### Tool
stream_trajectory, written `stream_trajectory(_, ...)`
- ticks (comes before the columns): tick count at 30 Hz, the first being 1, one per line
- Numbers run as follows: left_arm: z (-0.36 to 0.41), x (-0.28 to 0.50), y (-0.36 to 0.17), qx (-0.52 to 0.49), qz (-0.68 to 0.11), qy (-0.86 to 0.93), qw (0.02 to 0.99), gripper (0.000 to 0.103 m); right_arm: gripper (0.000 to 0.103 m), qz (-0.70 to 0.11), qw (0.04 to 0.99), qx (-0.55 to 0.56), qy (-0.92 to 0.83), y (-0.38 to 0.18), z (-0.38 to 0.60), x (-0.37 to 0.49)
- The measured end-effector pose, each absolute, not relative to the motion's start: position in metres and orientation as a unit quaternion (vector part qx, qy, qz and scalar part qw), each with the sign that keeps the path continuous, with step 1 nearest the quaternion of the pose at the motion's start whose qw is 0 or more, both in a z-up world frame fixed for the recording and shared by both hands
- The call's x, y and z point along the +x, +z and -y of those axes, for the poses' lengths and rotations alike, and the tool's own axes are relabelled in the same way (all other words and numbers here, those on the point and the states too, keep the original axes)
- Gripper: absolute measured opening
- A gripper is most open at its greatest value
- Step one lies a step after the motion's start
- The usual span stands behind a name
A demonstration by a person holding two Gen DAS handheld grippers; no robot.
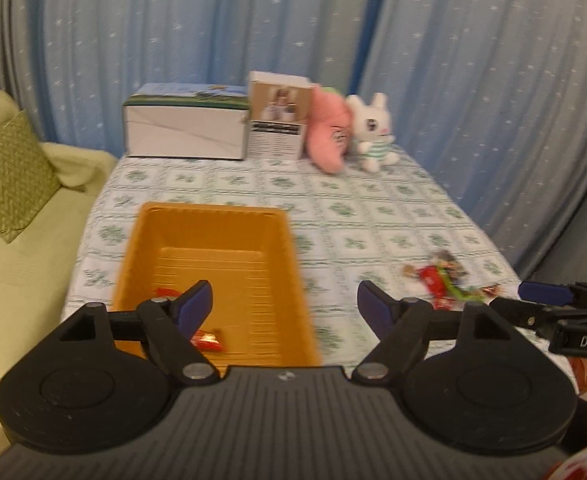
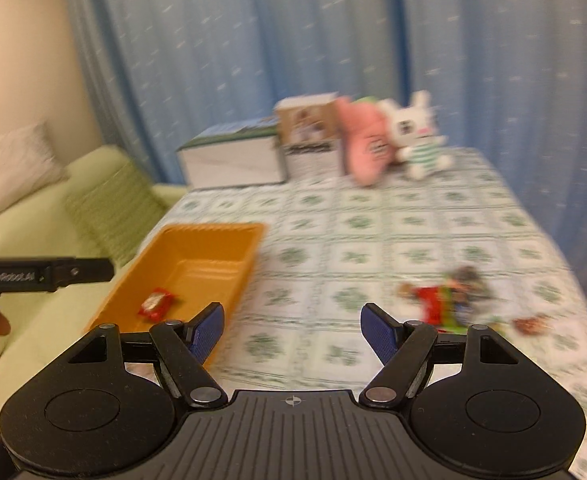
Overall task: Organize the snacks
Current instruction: 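Move both tools back over the candy pile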
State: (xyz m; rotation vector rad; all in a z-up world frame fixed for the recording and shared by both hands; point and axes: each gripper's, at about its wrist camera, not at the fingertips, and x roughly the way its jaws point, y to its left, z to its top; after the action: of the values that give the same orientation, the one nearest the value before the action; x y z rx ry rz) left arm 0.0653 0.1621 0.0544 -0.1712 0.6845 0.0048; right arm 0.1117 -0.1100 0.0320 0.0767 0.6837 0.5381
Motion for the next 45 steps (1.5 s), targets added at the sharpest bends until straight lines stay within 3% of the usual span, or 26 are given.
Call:
stream_trajectory(11, -0.064, 0.070, 0.049, -0.068, -0.333, -0.063, 0.938, 0.091, 0.075, -0.311, 0.938, 0.063, 0.141, 0.044, 0.228, 0.085)
stream_trajectory(22, -0.011, 0.100, 0.016, -0.067, -0.355, -0.084, 0.929, 0.091, 0.075, -0.327, 0.937, 0.068, 0.100, 0.013, 0.280, 0.097)
stream_trajectory(43, 0.046, 0.184, -0.086, 0.002, -0.379, -0.113, 0.918, 0.086, 0.075, -0.373, 0.915, 0.007, 0.155, -0.087, 0.274, 0.185)
stream_trajectory(45, 0.046, 0.190, -0.093, 0.006, -0.381, -0.117, 0.917, 0.086, 0.071, -0.374, 0.913, -0.005, 0.162, -0.096, 0.268, 0.193)
